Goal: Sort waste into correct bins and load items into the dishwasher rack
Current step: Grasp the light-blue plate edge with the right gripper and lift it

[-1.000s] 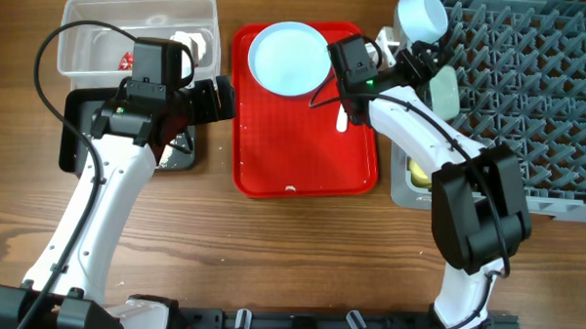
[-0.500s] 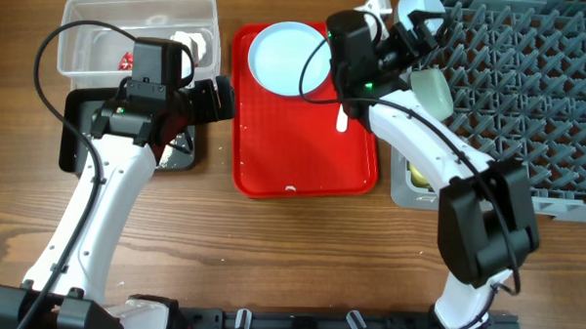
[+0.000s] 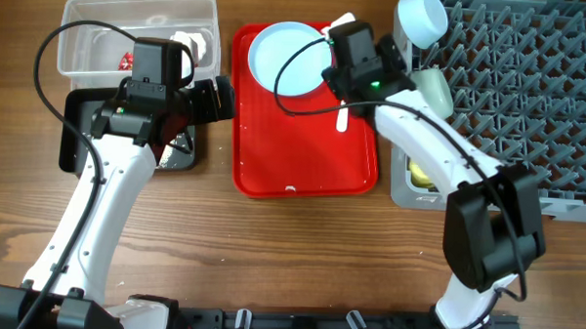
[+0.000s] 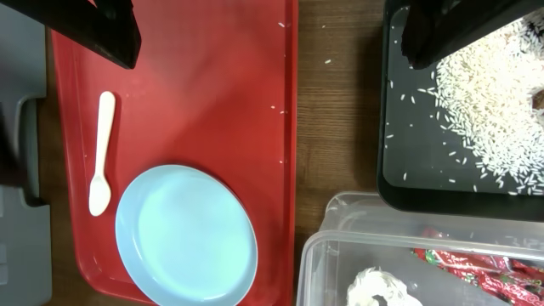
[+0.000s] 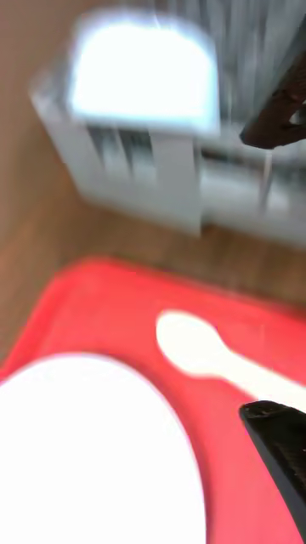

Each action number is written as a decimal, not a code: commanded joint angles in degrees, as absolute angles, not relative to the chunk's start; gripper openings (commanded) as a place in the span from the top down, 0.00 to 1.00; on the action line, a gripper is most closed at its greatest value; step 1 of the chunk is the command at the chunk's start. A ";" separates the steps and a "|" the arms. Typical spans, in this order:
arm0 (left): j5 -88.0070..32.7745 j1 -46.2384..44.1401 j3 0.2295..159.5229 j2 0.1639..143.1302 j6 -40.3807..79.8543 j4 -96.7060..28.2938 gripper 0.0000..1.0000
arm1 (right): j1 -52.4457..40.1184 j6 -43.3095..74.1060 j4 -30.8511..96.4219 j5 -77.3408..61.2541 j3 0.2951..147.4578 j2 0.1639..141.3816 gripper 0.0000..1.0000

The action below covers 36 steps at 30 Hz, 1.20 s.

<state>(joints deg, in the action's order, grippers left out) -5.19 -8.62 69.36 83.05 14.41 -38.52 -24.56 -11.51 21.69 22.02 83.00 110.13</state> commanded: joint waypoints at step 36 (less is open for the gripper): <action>-4.62 -8.73 69.65 83.48 13.72 -38.35 0.00 | -23.75 57.63 9.80 1.30 83.33 128.07 0.79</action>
<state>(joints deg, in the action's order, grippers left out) -5.19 -8.62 69.36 83.05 14.41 -38.52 -22.94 54.22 10.04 1.72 83.00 125.23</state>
